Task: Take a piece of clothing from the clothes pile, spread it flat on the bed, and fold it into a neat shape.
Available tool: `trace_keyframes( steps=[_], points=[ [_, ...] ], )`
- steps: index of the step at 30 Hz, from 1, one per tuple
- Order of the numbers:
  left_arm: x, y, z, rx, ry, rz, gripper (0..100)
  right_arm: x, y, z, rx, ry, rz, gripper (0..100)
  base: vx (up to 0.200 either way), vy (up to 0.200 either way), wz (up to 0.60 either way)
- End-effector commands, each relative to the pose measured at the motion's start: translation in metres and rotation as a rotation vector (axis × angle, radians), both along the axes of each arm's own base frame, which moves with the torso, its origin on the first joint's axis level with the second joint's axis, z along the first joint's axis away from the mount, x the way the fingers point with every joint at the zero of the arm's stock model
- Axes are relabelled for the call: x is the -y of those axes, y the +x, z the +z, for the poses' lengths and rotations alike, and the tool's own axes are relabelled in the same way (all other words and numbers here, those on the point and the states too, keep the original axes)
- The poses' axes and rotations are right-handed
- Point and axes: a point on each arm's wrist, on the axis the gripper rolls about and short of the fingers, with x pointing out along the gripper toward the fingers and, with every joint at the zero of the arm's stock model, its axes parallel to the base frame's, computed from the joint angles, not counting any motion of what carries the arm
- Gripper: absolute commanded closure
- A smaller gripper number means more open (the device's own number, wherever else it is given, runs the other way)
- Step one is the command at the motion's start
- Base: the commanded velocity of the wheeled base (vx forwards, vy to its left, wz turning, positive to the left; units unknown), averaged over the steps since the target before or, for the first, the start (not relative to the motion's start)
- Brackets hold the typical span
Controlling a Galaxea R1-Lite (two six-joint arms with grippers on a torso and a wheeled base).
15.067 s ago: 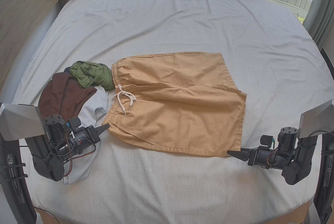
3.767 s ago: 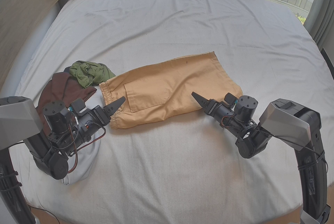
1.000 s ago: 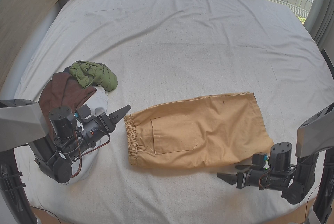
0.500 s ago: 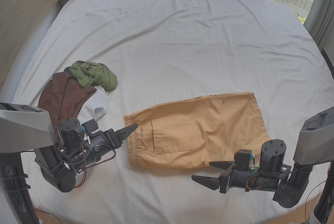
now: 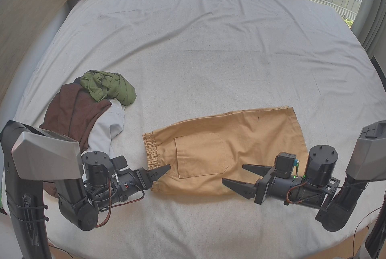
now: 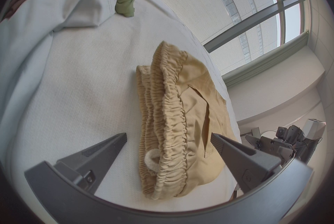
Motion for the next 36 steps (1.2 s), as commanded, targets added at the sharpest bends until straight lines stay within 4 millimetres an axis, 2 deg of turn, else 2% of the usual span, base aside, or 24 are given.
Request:
trace_keyframes(
  steps=[1, 6, 13, 20, 29, 30, 36],
  points=[
    [0.005, -0.001, -0.011, -0.032, 0.008, -0.014, 0, 0.003, 0.005, 0.005, 0.021, 0.013, -0.019, 0, 0.000, 0.000, 0.00],
    [0.015, -0.001, -0.008, -0.067, -0.061, -0.018, 0, 0.006, 0.007, 0.006, 0.026, 0.015, -0.028, 0, 0.000, 0.000, 0.00],
    [0.030, 0.012, 0.003, -0.079, -0.204, 0.002, 0, 0.006, 0.007, 0.010, 0.038, 0.022, -0.028, 0, 0.000, 0.000, 0.00],
    [0.032, 0.019, 0.013, -0.085, -0.284, 0.026, 0, 0.006, 0.007, 0.009, 0.037, 0.021, -0.030, 0, 0.000, 0.000, 0.00],
    [0.031, 0.020, 0.010, -0.091, -0.280, 0.040, 0, 0.006, 0.007, 0.008, 0.034, 0.020, -0.030, 0, 0.000, 0.000, 0.00],
    [0.031, 0.020, 0.010, -0.091, -0.278, 0.043, 100, 0.006, 0.007, 0.008, 0.034, 0.018, -0.030, 0, 0.000, 0.000, 0.00],
    [0.027, 0.020, 0.018, -0.067, -0.284, 0.054, 100, 0.010, 0.010, 0.008, 0.034, 0.018, -0.045, 0, 0.000, 0.000, 0.00]
  ],
)
